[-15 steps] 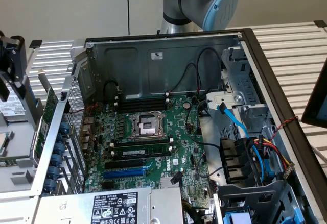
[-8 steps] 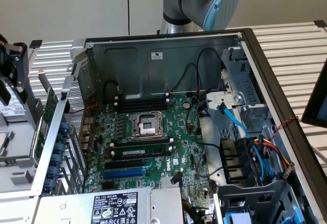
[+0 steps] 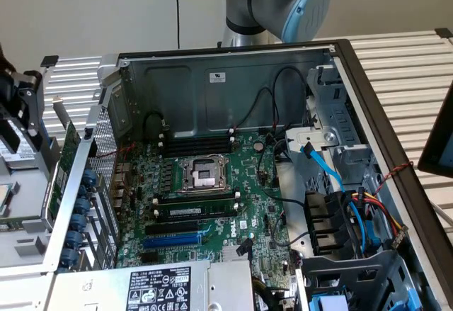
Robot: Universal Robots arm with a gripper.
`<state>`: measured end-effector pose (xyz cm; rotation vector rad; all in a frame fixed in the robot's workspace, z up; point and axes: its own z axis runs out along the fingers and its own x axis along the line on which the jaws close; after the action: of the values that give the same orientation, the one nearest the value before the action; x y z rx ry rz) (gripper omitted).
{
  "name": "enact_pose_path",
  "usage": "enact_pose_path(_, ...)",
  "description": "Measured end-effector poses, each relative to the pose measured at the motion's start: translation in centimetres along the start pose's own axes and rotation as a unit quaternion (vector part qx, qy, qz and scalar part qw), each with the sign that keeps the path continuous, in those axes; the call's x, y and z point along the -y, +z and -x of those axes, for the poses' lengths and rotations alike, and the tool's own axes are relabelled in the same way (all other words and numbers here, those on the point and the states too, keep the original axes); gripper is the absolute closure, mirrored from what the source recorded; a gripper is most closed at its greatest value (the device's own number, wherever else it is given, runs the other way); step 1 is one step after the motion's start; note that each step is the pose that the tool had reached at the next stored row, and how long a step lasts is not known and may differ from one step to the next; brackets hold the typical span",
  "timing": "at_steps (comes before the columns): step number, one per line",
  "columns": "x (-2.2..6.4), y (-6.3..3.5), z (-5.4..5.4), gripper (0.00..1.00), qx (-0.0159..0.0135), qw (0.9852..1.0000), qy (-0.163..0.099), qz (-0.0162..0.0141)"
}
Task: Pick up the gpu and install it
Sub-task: 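Pick up the gpu and move the gpu toward the slot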
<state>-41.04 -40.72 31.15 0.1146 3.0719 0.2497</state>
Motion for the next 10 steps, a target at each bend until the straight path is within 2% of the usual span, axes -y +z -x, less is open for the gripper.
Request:
enact_pose_path(3, 0.14, 0.51, 0.0, 0.57, -0.0003, 1.0000, 0.001, 0.0048)
enact_pose_path(9, 0.60, 1.54, -0.1, 0.55, -0.0002, 1.0000, 0.002, 0.0083)
enact_pose_path(10, 0.69, 1.71, -0.1, 0.49, 0.0000, 1.0000, 0.002, 0.0088)
